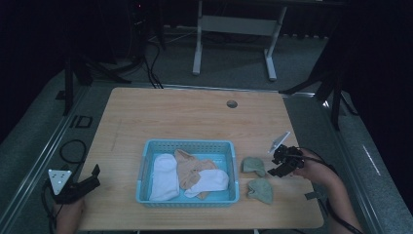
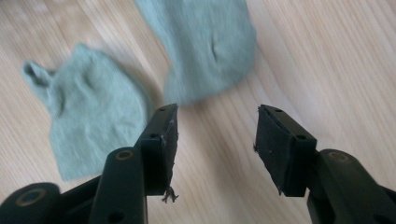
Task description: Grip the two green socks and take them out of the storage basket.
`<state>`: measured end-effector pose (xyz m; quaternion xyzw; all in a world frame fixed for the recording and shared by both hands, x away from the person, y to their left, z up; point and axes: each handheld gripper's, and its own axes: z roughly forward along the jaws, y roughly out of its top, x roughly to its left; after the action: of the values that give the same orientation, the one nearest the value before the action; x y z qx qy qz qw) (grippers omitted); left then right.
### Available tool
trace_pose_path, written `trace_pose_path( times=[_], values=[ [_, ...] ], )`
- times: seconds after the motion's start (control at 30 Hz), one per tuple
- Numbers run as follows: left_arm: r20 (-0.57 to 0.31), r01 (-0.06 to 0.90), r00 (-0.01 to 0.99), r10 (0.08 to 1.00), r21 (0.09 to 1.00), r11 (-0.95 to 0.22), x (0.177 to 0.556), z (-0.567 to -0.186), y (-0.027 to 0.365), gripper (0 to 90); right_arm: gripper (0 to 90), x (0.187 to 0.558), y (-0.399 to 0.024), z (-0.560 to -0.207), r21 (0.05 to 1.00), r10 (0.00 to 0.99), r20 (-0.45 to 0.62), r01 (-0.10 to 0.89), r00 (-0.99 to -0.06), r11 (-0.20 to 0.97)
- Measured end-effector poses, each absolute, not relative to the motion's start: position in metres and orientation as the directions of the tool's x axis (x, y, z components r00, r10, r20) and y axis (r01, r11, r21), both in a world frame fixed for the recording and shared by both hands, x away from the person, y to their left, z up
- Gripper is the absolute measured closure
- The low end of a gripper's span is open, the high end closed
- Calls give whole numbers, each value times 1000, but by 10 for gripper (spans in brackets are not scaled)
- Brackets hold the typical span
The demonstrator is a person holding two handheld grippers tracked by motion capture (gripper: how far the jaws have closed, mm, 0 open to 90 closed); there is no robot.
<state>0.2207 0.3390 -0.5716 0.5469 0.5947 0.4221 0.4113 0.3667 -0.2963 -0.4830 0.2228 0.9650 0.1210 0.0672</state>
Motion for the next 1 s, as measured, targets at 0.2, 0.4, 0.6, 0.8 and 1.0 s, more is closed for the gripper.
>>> trace_pose_path(
  times=[0.2,0.4,0.6,0.8,1.0],
  values=[
    [-28,305,-65,998,951,46,221,-572,339,4,463,359,-320,-489,308,512,-58,472,-857,826],
    [-27,306,-66,997,951,46,221,-572,339,4,455,354,-340,-495,348,571,-57,520,-819,780],
    [-25,306,-66,997,951,45,221,-572,339,4,456,350,-357,-503,416,625,-46,554,-779,721],
    [-28,305,-66,997,951,47,221,-572,339,3,430,345,-366,-511,474,687,-67,583,-724,660],
    [-28,307,-68,997,951,48,221,-572,339,4,355,341,-378,-526,568,785,-80,619,-614,542]
  ],
)
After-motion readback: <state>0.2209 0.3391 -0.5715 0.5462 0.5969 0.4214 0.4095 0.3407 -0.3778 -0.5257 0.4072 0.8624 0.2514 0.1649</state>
